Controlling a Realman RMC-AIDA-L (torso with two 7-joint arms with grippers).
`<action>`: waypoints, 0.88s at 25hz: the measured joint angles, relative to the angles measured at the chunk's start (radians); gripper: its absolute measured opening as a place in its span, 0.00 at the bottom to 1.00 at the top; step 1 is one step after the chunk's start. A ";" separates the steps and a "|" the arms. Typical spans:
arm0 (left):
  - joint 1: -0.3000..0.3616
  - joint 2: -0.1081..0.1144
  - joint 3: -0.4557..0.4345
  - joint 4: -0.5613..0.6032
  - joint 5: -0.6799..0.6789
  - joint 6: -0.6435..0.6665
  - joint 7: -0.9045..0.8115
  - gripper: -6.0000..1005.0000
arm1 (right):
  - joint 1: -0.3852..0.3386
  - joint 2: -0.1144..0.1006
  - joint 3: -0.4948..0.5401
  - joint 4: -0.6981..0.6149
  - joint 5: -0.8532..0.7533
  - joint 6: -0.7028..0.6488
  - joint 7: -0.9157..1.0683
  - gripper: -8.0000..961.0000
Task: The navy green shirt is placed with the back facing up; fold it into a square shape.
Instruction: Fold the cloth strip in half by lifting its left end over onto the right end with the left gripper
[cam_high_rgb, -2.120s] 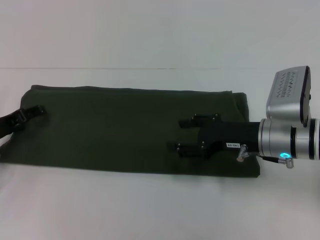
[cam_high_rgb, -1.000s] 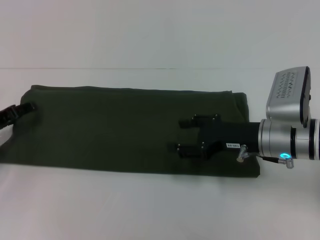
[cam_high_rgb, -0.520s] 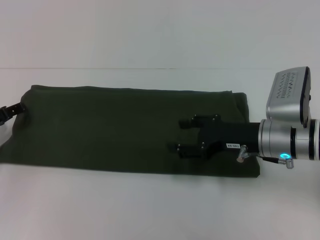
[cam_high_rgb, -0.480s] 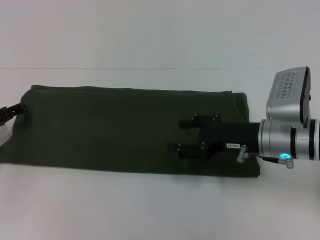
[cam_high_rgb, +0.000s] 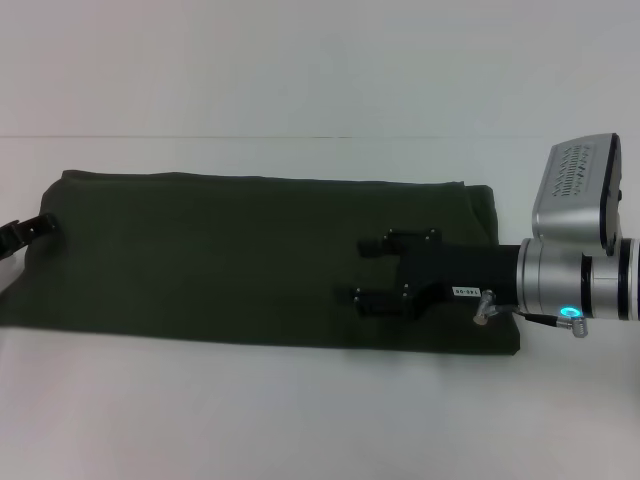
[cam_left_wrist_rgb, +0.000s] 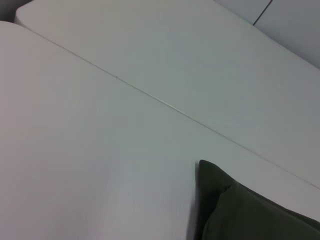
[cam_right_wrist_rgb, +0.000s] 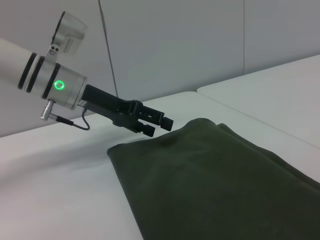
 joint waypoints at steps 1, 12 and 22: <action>0.000 0.000 0.000 0.000 0.000 -0.001 0.000 0.89 | 0.000 0.000 0.000 0.000 0.000 0.000 0.000 0.82; -0.001 0.000 0.003 -0.005 0.001 -0.002 0.004 0.89 | 0.004 0.000 0.000 0.000 0.000 0.005 -0.002 0.82; -0.005 0.000 0.003 -0.018 0.001 -0.002 0.012 0.89 | 0.006 0.000 0.000 0.000 0.000 0.006 -0.002 0.82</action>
